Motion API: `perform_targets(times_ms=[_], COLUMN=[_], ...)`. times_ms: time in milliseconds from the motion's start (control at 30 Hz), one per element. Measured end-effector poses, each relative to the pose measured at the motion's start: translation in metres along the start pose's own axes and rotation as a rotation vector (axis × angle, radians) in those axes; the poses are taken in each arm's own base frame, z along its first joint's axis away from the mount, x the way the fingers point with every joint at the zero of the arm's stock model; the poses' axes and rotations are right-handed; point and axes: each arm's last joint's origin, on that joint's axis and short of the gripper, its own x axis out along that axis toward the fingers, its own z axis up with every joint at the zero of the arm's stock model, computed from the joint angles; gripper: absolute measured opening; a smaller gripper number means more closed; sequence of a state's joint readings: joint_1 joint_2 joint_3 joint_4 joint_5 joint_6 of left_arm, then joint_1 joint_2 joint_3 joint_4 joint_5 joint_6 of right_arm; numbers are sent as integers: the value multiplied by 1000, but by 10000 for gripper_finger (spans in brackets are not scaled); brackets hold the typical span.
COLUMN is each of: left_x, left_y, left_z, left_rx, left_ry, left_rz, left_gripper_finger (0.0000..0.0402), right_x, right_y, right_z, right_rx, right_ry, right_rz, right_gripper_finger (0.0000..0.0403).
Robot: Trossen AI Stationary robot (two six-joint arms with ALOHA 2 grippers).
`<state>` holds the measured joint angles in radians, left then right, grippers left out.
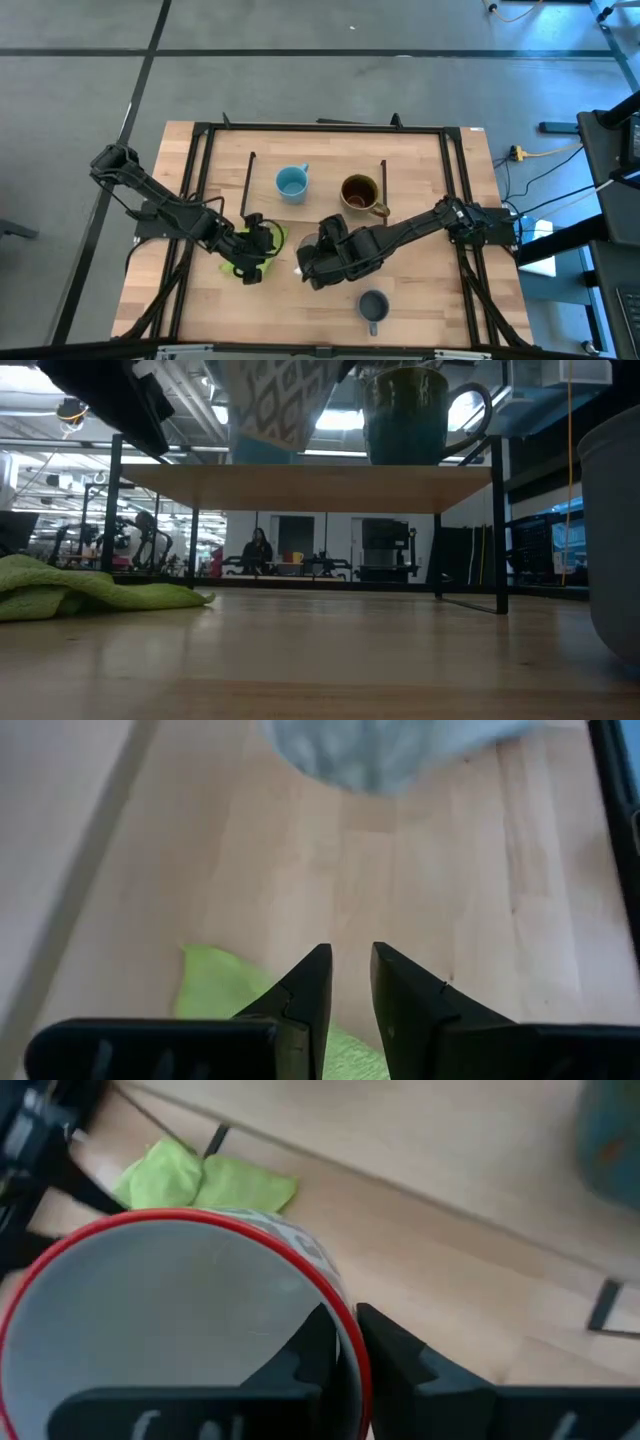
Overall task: Stack small to large cups/mugs on shelf
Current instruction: Put the gray patterned mug on the shelf
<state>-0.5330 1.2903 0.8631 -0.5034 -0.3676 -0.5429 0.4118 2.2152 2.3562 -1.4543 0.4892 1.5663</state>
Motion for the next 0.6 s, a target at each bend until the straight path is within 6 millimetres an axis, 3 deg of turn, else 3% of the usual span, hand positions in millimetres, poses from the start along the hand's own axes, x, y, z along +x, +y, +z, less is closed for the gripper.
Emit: perform_targets(times_ms=[167,600], left_x=[5,10], left_y=[1,14], left_z=[-5,10], left_rx=[-7,-28], left_ry=[-11,-87], left_rz=[-4,34], left_gripper_finger=[69,69], right_x=[-6,-5], right_y=[-5,-8], right_z=[6,18], right_rx=[-6,-18], right_ry=[-22,-47], right_rz=[-19,-38], right_gripper_finger=[32,34])
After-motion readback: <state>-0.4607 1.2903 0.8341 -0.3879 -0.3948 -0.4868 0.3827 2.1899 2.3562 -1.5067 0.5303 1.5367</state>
